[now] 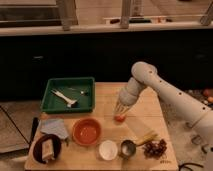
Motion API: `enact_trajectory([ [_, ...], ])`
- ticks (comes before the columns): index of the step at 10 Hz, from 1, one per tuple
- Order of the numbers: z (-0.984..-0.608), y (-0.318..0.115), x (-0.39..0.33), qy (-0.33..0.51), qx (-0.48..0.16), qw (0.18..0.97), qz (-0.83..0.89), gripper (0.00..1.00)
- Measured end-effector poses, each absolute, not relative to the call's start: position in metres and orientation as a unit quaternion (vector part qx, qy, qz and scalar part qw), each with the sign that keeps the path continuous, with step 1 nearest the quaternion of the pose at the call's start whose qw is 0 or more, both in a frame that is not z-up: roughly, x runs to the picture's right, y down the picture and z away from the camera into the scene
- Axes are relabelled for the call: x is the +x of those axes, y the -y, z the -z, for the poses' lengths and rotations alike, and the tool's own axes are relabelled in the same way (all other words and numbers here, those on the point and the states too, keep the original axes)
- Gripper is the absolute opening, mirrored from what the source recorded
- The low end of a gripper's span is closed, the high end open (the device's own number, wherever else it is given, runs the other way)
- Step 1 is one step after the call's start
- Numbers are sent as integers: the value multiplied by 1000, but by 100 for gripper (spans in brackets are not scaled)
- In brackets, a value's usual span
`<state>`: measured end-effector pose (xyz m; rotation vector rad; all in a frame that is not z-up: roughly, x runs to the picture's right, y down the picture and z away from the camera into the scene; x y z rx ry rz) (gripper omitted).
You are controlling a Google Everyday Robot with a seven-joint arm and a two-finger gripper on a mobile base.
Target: Place apple in red bowl
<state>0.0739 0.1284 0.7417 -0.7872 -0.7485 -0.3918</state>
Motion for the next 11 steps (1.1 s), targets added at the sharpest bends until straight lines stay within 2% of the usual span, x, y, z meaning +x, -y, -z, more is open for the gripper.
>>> enact_trajectory([
  [4,-765,-120,81,324,-356,854,195,80],
  [11,-829,-150,80,313,-361,857,192,80],
])
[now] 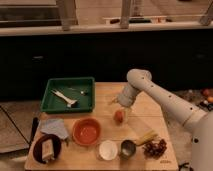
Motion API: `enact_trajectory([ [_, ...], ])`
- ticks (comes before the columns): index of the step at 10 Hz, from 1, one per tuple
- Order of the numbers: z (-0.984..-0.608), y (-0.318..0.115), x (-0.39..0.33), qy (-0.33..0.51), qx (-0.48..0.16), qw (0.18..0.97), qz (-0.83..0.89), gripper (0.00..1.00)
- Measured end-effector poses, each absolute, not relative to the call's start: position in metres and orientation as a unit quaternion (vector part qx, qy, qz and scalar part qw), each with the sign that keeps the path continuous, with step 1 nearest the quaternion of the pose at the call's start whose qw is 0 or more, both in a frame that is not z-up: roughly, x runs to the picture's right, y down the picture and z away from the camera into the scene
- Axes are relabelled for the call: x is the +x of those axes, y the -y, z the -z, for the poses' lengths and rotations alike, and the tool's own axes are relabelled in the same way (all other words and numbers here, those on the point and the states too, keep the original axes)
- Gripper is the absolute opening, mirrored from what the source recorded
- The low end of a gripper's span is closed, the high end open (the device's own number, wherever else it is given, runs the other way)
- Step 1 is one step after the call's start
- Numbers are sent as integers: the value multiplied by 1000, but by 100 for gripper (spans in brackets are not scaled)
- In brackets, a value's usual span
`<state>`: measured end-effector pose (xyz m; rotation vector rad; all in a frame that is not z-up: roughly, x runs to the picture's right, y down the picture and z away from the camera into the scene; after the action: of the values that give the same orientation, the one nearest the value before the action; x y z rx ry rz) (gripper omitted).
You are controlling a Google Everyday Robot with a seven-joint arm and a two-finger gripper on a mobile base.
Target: Place apple in red bowl
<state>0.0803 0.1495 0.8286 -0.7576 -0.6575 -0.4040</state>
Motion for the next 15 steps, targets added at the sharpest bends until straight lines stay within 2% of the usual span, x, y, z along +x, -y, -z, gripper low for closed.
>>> enact_trajectory([
  [4,-860,-170,90,311,-380,853,174,78],
  [5,-863,-173,93,310,-383,853,170,71],
  [11,-853,-168,104,299,-384,857,169,8],
  [12,-847,-163,106,296,-381,859,171,2],
  [15,-832,-151,113,286,-374,865,175,0],
])
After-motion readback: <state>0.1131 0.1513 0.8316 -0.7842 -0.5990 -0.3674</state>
